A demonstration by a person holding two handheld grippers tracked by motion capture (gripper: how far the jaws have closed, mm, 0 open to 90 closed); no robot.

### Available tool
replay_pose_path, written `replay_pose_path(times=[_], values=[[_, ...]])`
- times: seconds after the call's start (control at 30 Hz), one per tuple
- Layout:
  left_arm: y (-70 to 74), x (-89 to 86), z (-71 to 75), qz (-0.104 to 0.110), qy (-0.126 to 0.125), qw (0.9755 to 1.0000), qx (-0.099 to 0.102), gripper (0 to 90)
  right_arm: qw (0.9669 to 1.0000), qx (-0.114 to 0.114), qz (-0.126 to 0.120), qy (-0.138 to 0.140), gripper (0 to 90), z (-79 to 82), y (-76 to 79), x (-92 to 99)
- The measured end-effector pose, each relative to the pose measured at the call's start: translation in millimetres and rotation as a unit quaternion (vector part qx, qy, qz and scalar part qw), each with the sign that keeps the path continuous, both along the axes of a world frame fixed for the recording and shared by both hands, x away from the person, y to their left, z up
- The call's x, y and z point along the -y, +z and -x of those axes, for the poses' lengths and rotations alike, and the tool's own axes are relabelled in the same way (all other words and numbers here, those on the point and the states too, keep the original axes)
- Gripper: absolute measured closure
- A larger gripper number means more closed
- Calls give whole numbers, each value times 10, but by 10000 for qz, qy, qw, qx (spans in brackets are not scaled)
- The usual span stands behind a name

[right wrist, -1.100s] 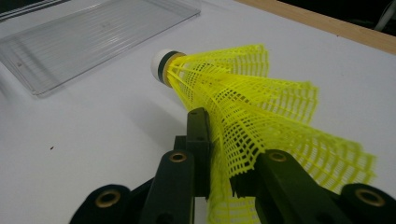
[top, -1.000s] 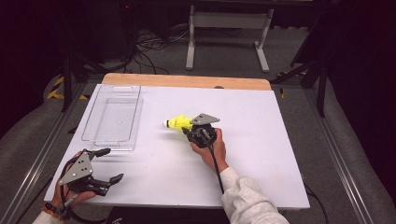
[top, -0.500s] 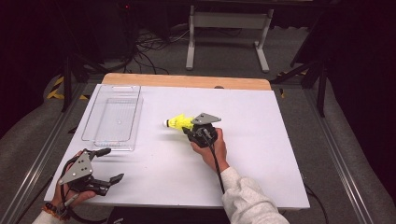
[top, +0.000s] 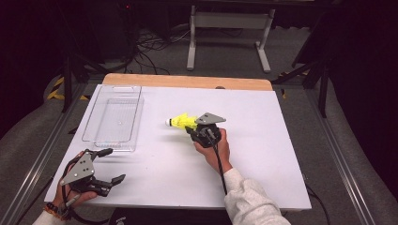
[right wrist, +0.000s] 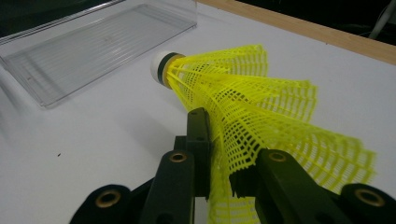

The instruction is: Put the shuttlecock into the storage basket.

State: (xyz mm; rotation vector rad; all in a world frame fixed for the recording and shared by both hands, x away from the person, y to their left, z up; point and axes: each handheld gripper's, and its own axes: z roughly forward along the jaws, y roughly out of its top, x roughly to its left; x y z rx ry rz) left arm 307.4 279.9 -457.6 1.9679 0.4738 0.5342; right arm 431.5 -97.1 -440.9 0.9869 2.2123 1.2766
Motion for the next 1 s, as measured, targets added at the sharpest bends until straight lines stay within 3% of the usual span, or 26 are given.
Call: replay_pose_path(times=[0.57, 1.0], values=[[22, -32, -22, 88, 14, 9999, 69, 63, 9998, 78, -186, 17, 809, 5, 60, 35], [30, -47, -2, 78, 38, 9999, 92, 62, 9997, 95, -213, 94, 810, 14, 66, -101]])
